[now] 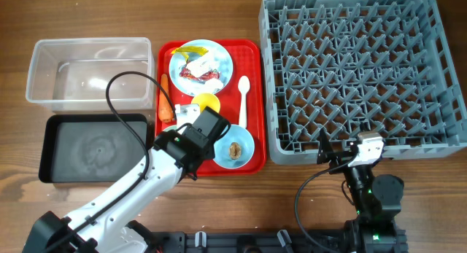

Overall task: Sort waste into correct bins and load items into the dishwasher rack
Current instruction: 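Grasp the green rice bowl rim with the left gripper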

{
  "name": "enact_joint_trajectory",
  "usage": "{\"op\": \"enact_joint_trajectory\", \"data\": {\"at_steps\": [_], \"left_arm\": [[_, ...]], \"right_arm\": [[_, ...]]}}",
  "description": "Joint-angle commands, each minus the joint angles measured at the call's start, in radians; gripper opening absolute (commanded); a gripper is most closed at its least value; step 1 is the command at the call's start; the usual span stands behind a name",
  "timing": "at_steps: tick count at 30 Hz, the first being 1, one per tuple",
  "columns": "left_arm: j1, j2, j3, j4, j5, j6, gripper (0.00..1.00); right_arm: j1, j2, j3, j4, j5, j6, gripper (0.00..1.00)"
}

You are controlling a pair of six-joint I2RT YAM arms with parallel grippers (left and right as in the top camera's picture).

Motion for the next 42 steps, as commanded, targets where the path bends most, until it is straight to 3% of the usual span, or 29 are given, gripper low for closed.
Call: {"op": "enact_joint_trajectory", "data": {"at_steps": [1,21,42], "left_arm": [[0.006,0.016,-0.008,0.026,-0.020,0.018,0.32],[0.006,0.129,-0.010,0.082,-0.002,0.010,0.31],[0.006,0.131,-0.073,0.126,0.033,-0.029,0.30]], "right_arm": [[-0.003,-0.003,-0.001,0.006,0.007,-0.005,1.00],[-0.003,-0.003,-0.001,0.006,0.007,-0.005,1.00],[-0.003,-0.003,-0.001,0.006,0.007,-0.005,1.00]]}}
